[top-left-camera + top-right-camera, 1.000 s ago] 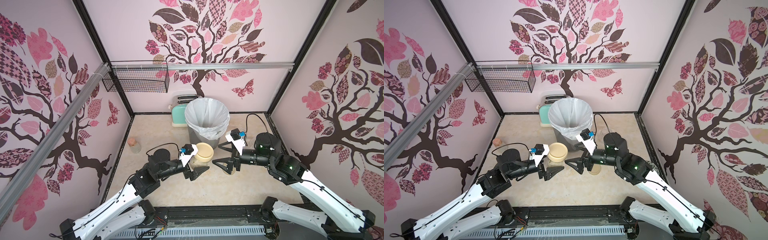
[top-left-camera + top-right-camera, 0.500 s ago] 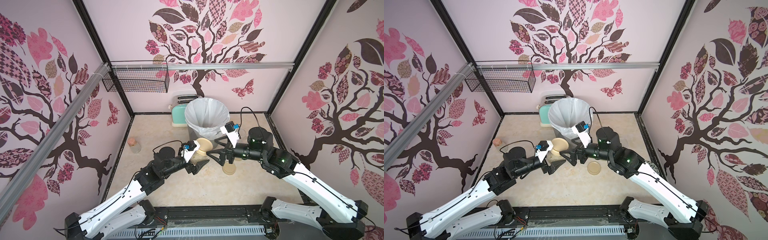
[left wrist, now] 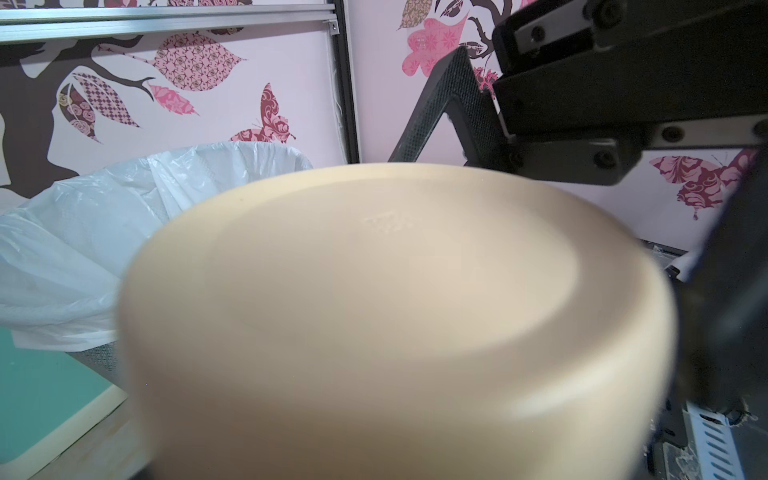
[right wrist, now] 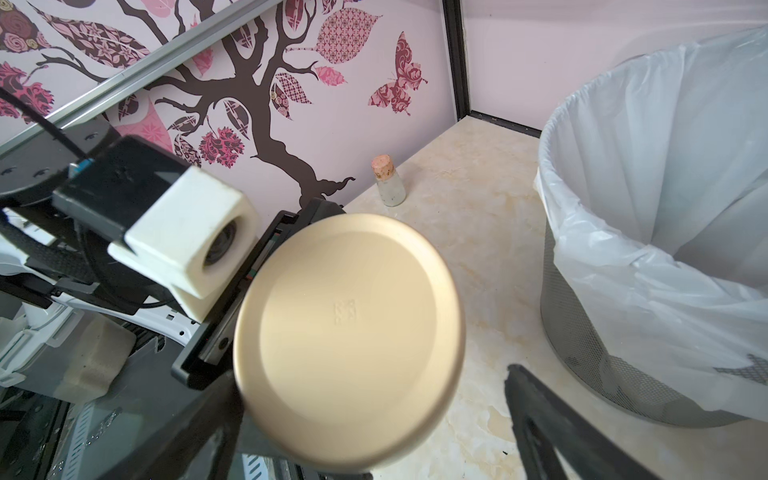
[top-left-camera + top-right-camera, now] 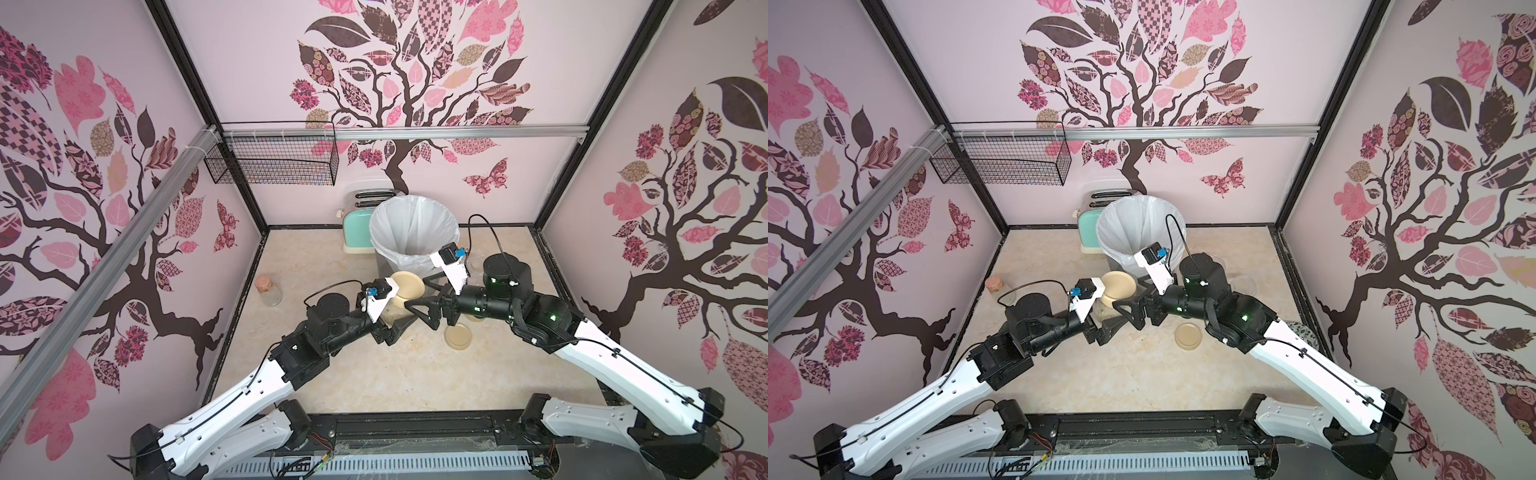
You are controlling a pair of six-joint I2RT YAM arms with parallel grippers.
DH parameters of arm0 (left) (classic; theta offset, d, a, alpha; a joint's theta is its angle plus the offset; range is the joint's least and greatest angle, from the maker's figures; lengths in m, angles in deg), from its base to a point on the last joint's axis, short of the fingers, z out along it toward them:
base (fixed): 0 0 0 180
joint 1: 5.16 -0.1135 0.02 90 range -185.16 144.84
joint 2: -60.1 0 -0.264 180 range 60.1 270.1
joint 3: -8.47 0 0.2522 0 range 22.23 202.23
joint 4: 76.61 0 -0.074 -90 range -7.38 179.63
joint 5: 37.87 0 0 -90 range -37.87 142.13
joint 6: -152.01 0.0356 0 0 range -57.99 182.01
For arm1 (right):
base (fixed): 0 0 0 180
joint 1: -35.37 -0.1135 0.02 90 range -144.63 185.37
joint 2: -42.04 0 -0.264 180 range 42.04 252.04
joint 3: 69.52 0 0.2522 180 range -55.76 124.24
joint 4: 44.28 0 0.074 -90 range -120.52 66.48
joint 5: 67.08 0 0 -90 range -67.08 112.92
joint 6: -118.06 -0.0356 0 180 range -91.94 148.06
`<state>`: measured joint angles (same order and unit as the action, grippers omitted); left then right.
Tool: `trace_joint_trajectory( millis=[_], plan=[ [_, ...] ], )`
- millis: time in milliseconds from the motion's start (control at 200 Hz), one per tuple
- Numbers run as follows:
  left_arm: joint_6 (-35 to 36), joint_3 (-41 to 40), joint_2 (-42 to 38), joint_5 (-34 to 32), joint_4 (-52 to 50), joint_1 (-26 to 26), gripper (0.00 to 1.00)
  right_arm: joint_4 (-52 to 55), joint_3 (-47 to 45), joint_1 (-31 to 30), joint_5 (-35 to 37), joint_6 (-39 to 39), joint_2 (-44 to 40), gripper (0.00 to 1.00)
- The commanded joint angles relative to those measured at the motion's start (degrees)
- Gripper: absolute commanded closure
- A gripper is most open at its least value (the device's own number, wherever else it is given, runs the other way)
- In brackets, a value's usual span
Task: Empty moldy rice from jars
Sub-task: Unscrew the lid from the jar.
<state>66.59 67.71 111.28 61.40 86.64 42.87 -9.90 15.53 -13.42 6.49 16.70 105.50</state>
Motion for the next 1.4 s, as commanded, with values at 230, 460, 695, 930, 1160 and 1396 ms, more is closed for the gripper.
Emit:
trace_joint_trajectory(
  millis=[230, 460, 695, 930, 1160, 1396],
  plan=[
    [-0.5, 0.5, -0.5, 0.1, 7.6, -0.1, 0.25, -1.7, 3.8, -2.6, 2.0, 1.7, 2.4, 0.0],
    [-1.3, 0.6, -0.1, 0.6, 8.4, -0.1, 0.25, -2.2, 4.0, -3.4, 4.1, 3.0, 3.5, 0.01],
    [-1.5, 0.4, -0.1, 0.7, 8.4, -0.1, 0.25, -3.6, 3.6, -3.4, 5.7, 3.6, 3.5, 0.02],
    [-2.0, 0.6, -0.1, 1.8, 8.4, -0.1, 0.25, -5.4, 2.1, -3.4, 4.7, 5.7, 3.2, 0.11],
    [-2.0, 0.7, -1.1, 3.3, 8.1, -0.2, 0.25, -8.2, -1.5, -3.2, 1.9, 8.5, 1.2, 0.17],
    [-2.1, 1.4, -2.6, 7.9, 6.4, -0.2, 0.25, -12.4, -5.2, 1.7, -10.0, 9.7, -1.3, 0.19]
  ],
)
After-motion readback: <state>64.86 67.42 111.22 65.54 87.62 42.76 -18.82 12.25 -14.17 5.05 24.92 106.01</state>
